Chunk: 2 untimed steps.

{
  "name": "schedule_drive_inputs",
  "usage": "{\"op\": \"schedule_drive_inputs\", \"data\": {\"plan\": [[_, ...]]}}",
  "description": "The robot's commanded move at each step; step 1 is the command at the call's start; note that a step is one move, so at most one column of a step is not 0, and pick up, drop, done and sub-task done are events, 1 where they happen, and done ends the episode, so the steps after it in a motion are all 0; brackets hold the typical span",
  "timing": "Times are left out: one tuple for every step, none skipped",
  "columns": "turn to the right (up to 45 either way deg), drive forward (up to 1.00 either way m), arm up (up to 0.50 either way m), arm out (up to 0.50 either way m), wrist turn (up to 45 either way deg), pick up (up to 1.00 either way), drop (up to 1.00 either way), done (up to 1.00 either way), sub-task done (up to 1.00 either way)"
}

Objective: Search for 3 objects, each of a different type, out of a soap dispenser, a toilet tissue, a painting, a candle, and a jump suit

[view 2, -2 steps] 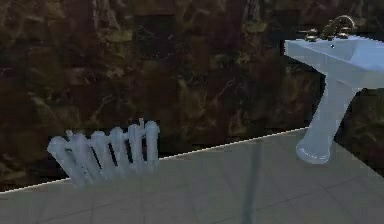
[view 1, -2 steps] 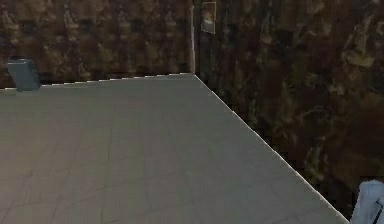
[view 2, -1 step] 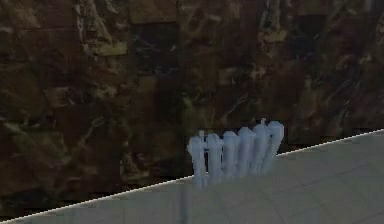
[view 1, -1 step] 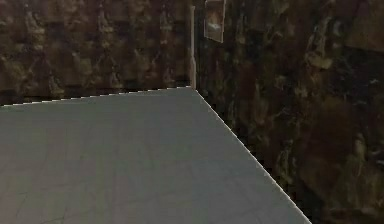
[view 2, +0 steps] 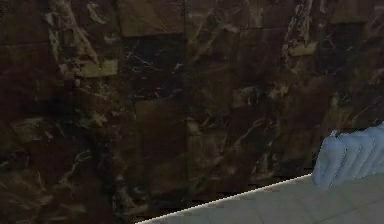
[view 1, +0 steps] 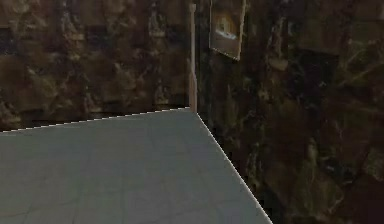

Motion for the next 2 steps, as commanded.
{"op": "schedule_drive_inputs", "data": {"plan": [[-3.0,0.00,0.00,0.00,0.0,0.00,0.00,0.00,0.00],[0.0,0.95,0.00,0.00,0.0,0.00,0.00,0.00,0.00]]}}
